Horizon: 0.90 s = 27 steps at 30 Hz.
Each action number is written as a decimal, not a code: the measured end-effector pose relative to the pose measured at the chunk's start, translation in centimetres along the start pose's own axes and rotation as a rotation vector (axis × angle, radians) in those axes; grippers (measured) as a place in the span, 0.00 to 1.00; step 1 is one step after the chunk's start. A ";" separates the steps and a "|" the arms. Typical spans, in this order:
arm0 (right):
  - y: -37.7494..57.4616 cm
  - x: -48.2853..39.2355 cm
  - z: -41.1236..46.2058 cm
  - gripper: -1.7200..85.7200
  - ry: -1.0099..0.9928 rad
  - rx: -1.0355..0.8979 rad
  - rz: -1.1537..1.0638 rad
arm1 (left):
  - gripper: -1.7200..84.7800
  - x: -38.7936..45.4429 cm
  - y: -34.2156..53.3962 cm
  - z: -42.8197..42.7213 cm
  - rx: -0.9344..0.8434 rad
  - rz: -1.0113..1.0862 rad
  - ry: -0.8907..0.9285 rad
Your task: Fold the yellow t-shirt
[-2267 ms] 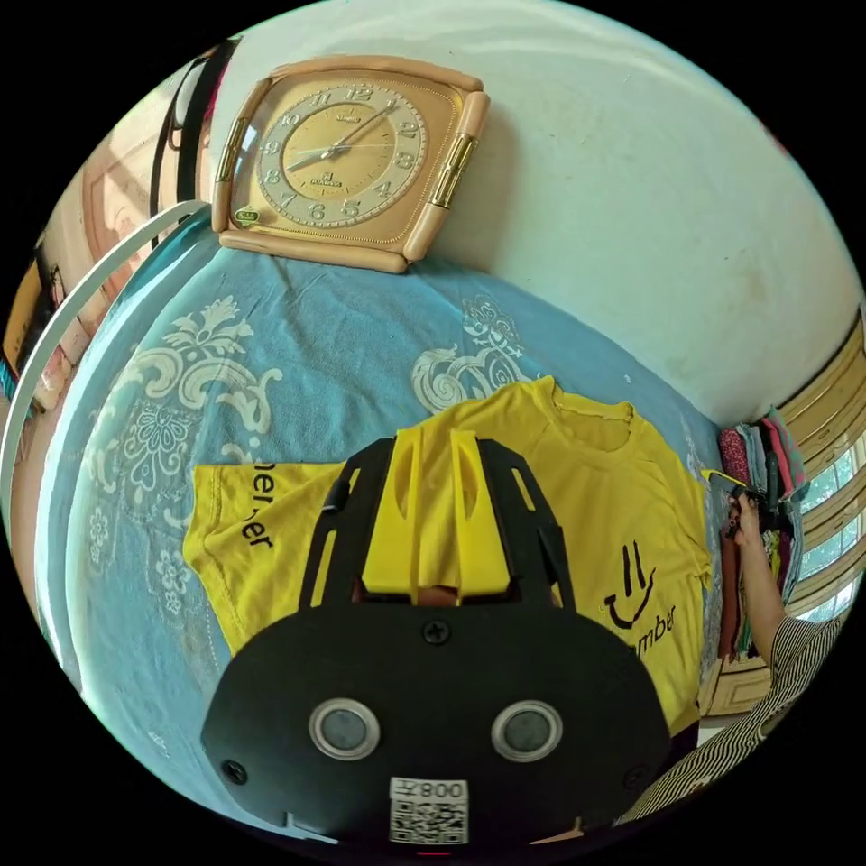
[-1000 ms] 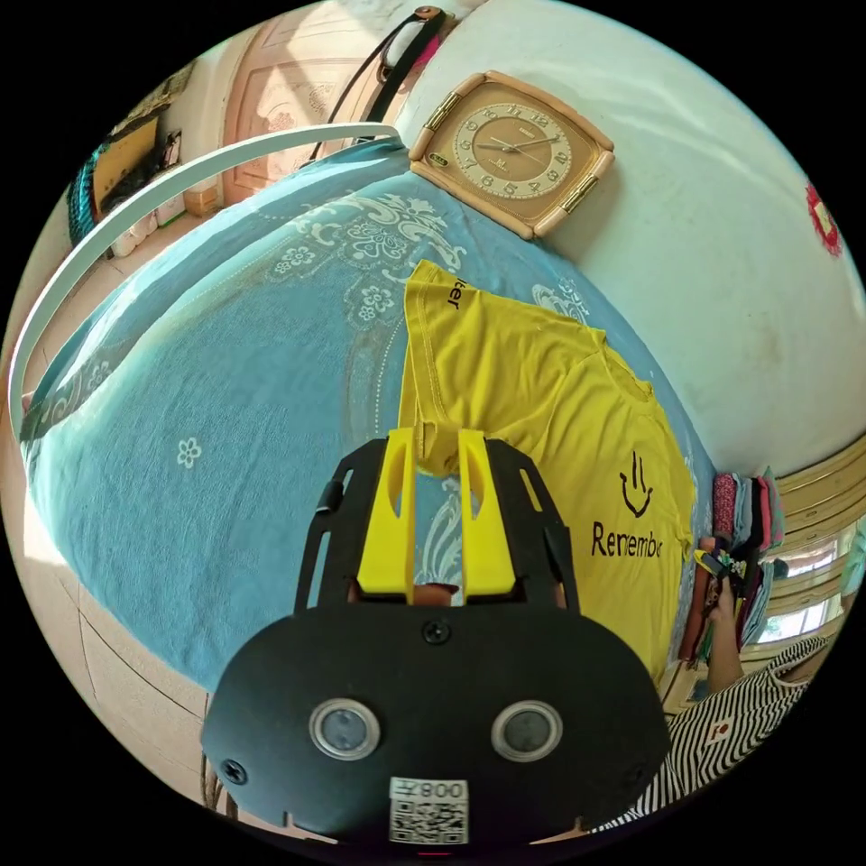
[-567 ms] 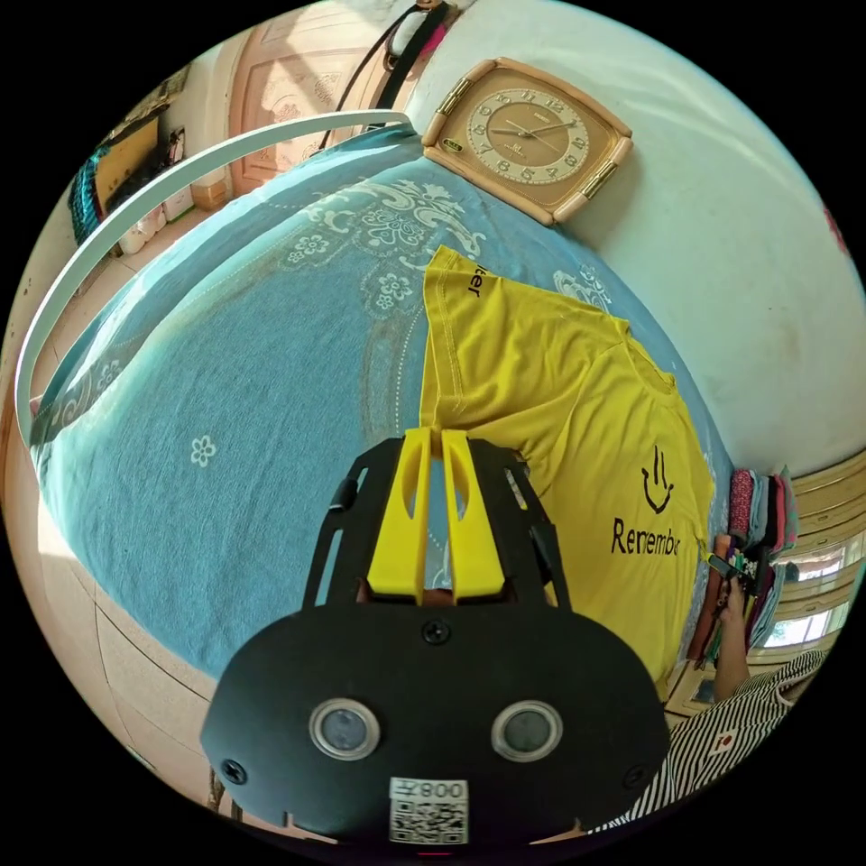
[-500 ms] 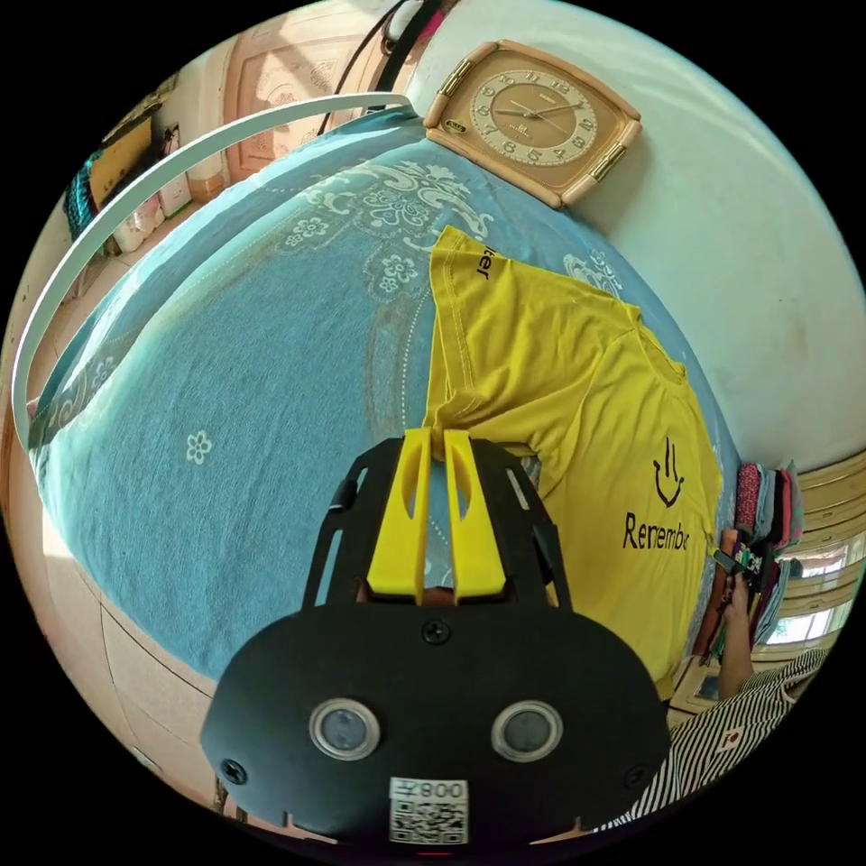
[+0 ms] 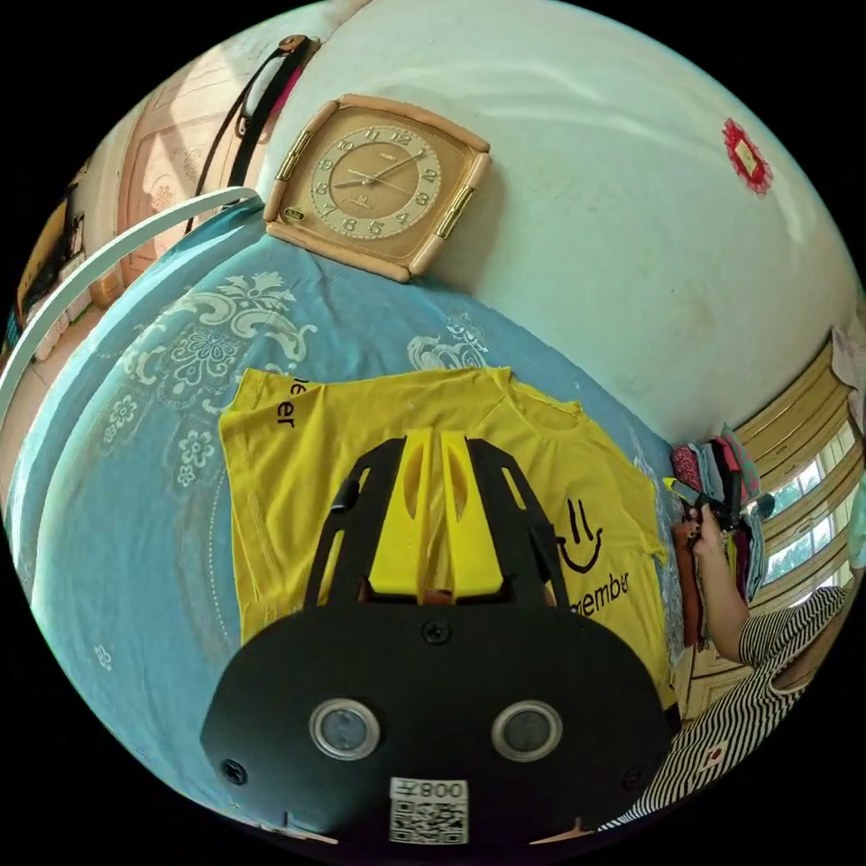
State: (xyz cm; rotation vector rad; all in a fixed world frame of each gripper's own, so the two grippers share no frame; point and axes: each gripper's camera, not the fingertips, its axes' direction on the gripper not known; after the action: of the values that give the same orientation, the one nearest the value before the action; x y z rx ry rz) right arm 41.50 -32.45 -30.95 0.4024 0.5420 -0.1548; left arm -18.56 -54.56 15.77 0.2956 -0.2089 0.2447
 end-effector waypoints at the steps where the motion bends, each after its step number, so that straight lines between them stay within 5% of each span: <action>1: -1.1 -1.1 1.2 0.02 0.005 -0.013 -0.021 | 0.04 0.7 -0.9 1.2 -0.012 0.008 0.020; 4: -5.5 -6.0 6.9 0.02 0.102 -0.072 -0.107 | 0.03 4.5 -5.3 7.1 -0.097 0.078 0.039; 6: -7.0 -8.5 11.3 0.02 0.245 -0.167 -0.154 | 0.03 7.4 -7.7 10.7 -0.167 0.132 -0.159; 10: -6.5 -10.7 11.5 0.02 0.288 -0.090 -0.217 | 0.02 9.5 -9.3 12.4 -0.181 0.163 -0.208; 17: -7.8 -13.6 8.0 0.02 0.110 -0.009 -0.202 | 0.02 14.1 -10.6 9.6 -0.045 0.168 -0.103; 27: -13.8 -17.4 15.0 0.02 0.014 -0.164 -0.227 | 0.02 22.3 -18.5 16.6 -0.193 0.200 -0.108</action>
State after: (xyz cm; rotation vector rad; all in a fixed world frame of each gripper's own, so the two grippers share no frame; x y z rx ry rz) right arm 30.39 -50.55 -14.56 0.1818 0.6090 -0.3242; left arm 4.81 -72.28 31.83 0.0954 -0.3671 0.4044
